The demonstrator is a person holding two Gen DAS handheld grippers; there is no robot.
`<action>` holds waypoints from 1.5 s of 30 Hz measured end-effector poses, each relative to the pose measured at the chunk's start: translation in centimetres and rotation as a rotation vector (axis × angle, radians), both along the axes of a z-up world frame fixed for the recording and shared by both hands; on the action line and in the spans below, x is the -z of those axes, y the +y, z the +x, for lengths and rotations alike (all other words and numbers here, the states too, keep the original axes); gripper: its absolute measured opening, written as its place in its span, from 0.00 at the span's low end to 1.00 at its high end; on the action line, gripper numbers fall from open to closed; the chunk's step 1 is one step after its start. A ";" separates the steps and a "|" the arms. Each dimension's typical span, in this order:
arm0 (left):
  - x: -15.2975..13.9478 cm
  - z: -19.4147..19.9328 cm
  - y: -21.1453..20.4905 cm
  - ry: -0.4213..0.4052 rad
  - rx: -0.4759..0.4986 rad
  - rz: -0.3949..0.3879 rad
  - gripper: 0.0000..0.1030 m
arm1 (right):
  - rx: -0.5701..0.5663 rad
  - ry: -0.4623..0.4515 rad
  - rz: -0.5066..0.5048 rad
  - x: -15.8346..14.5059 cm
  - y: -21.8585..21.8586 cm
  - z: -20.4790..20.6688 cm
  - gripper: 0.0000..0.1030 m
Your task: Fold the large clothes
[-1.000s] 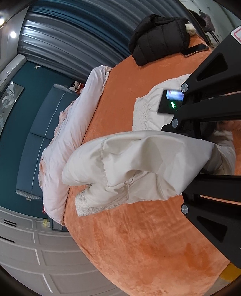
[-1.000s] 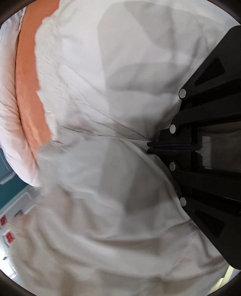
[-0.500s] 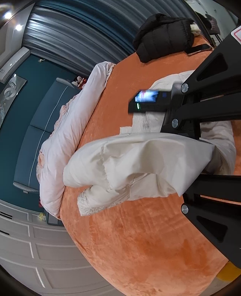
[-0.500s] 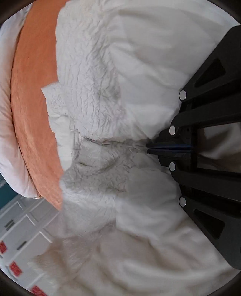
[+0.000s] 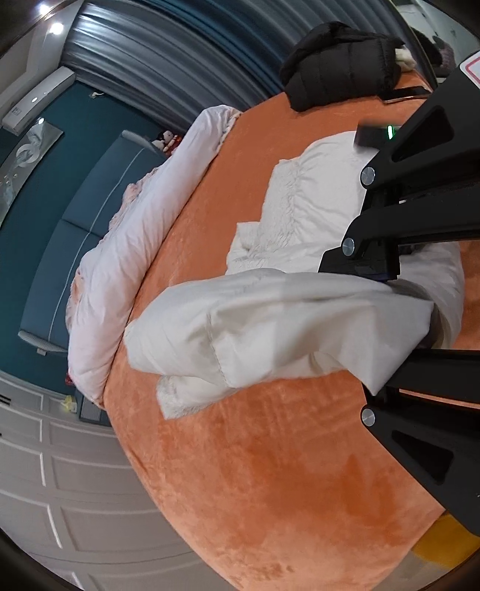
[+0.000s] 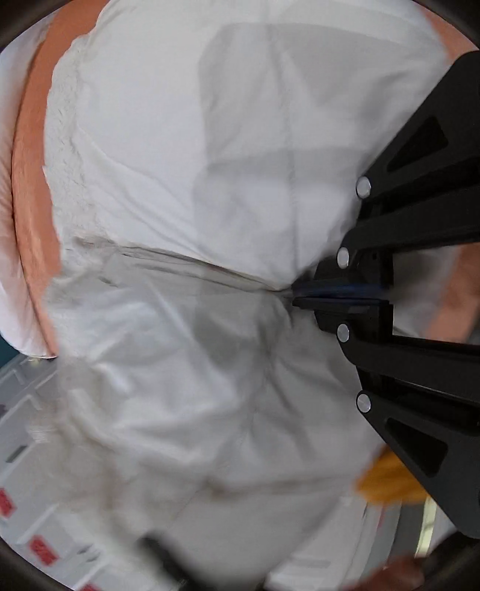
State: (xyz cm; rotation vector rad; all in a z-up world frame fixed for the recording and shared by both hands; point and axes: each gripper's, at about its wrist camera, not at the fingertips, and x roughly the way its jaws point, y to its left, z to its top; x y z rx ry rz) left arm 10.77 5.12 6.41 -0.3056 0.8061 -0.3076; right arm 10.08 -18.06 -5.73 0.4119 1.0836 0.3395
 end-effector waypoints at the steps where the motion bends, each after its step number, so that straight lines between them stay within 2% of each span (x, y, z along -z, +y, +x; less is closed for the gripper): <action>1: -0.2 0.0 0.9 0.001 -0.011 -0.026 0.06 | 0.005 -0.013 0.001 -0.6 -0.5 -0.5 0.02; 4: 0.1 0.2 2.9 0.011 -0.038 -0.057 0.05 | -0.007 -0.014 -0.072 -1.1 -1.6 -3.5 0.02; 6: 0.6 0.3 3.8 0.029 -0.070 -0.084 0.04 | -0.024 0.031 -0.106 1.6 -1.5 -4.1 0.00; 9: 0.6 0.3 5.9 0.042 -0.119 -0.127 0.03 | 0.019 0.032 -0.076 1.1 -1.4 -4.0 0.00; 12: -0.1 0.2 7.9 0.021 -0.141 -0.132 0.03 | -0.027 0.019 -0.075 0.2 -0.8 -4.7 0.01; 16: -0.6 0.1 10.3 0.006 -0.205 -0.127 0.03 | -0.062 0.088 0.018 2.8 1.3 -5.1 0.00; 18: -0.6 0.1 11.3 0.008 -0.232 -0.132 0.02 | -0.114 0.064 -0.031 3.3 3.8 -4.7 0.00; 21: -1.4 -0.5 10.9 -0.013 -0.205 -0.115 0.02 | -0.152 0.035 -0.072 3.9 5.1 -5.8 0.00; 24: -3.2 -1.3 7.3 -0.069 -0.111 -0.071 0.02 | -0.131 0.071 0.011 4.6 3.9 -5.2 0.00; 27: -4.5 -1.9 1.1 -0.112 0.041 -0.053 0.02 | -0.112 0.097 0.098 5.1 1.9 -5.1 0.00; 30: -4.6 -2.2 -4.5 -0.123 0.170 -0.031 0.02 | -0.074 0.102 0.150 4.3 0.2 -6.3 0.00; 32: -4.1 -2.2 -7.7 -0.111 0.244 -0.014 0.03 | -0.062 0.075 0.163 3.2 -1.3 -8.0 0.02; 36: -1.9 -2.4 -12.9 -0.068 0.359 0.032 0.03 | 0.030 0.025 0.123 0.9 -7.2 -11.5 0.03; 41: 3.4 -3.8 -17.9 0.010 0.475 0.135 0.03 | 0.220 -0.021 0.066 -1.2 -16.1 -14.9 0.03; 43: 5.3 -4.7 -19.4 0.022 0.499 0.179 0.03 | 0.282 -0.044 0.044 -1.9 -19.2 -15.8 0.03; 45: 7.0 -5.8 -20.6 0.006 0.526 0.237 0.03 | 0.319 -0.066 0.046 -2.5 -20.5 -15.7 0.03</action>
